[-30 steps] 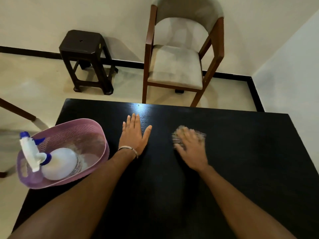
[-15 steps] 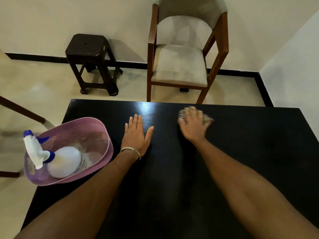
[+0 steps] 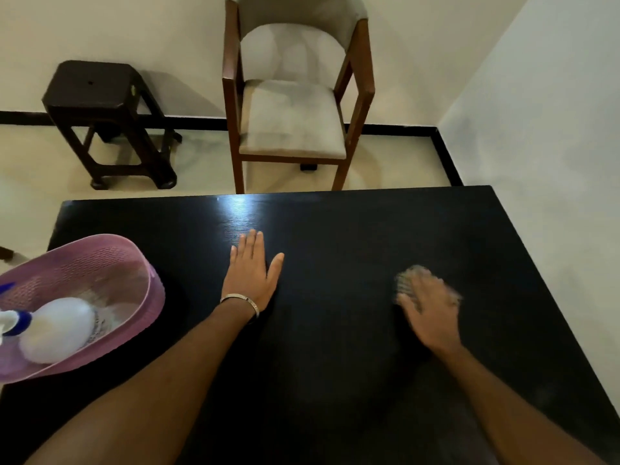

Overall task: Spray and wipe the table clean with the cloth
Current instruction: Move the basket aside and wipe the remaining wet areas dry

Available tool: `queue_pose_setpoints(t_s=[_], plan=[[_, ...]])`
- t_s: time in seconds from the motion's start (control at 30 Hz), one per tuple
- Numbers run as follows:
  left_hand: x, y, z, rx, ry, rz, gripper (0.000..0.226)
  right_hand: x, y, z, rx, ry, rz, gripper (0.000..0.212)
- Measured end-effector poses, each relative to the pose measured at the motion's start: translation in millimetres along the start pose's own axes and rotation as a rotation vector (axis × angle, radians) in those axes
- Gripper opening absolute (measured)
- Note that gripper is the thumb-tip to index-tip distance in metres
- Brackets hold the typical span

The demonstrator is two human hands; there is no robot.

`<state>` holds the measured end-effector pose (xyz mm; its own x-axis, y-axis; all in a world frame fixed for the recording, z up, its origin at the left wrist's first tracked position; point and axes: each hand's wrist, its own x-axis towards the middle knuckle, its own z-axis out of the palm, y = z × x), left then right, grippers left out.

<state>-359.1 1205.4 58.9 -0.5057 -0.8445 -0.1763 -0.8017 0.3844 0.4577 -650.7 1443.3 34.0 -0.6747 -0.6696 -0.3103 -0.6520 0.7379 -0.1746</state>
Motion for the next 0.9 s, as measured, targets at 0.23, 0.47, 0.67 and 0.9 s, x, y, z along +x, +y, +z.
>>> queue_pose_setpoints(t_s=[0.23, 0.47, 0.67, 0.9], plan=[[-24, 4, 1, 0.010, -0.035, 0.013, 0.073, -44, 31, 1, 0.141, -0.014, 0.454, 0.065], [-46, 2, -3, 0.008, -0.008, -0.014, 0.072, -118, -151, 57, -0.042, -0.057, -0.222, 0.065], [-69, 17, -4, 0.034, 0.002, -0.027, 0.072, -199, -180, 72, -0.120, -0.385, -0.816, 0.062], [-109, 22, 1, 0.059, 0.012, -0.043, 0.072, -157, 8, 44, -0.089, -0.074, -0.269, 0.065]])
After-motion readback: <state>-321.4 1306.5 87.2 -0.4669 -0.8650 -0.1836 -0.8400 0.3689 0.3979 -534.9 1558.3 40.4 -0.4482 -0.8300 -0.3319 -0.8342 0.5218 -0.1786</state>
